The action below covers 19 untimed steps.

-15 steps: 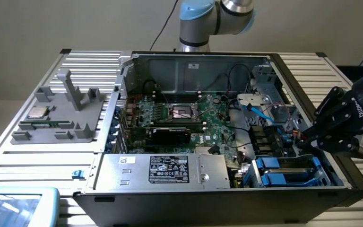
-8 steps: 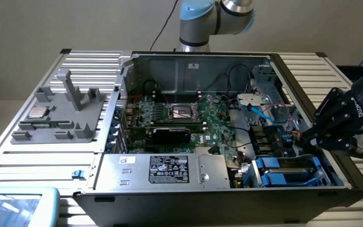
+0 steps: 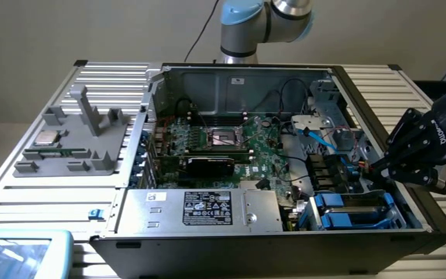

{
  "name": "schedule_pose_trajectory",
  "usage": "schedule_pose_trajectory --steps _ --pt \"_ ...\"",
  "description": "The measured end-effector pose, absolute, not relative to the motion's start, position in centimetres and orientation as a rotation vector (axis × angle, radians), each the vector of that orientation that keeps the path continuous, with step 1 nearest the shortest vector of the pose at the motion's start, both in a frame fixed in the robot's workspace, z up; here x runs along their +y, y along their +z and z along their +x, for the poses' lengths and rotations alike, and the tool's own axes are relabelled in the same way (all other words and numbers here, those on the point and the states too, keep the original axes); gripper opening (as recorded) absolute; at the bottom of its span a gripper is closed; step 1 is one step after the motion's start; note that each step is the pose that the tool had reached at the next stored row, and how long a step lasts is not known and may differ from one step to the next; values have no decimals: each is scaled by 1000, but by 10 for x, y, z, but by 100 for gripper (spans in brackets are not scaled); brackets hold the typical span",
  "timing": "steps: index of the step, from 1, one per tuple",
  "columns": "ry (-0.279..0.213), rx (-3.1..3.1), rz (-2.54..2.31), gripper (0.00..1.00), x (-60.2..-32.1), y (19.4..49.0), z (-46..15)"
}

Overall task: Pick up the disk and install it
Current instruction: 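Insert the first disk wire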

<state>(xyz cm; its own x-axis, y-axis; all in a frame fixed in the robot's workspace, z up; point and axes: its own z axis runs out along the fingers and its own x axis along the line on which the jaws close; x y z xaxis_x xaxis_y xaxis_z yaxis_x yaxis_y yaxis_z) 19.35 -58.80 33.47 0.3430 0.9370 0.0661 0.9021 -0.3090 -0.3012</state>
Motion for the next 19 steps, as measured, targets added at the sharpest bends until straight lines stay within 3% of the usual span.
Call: schedule_pose_trajectory --steps 19 --pt "170 -1661 -2355 15 -585 346 173"
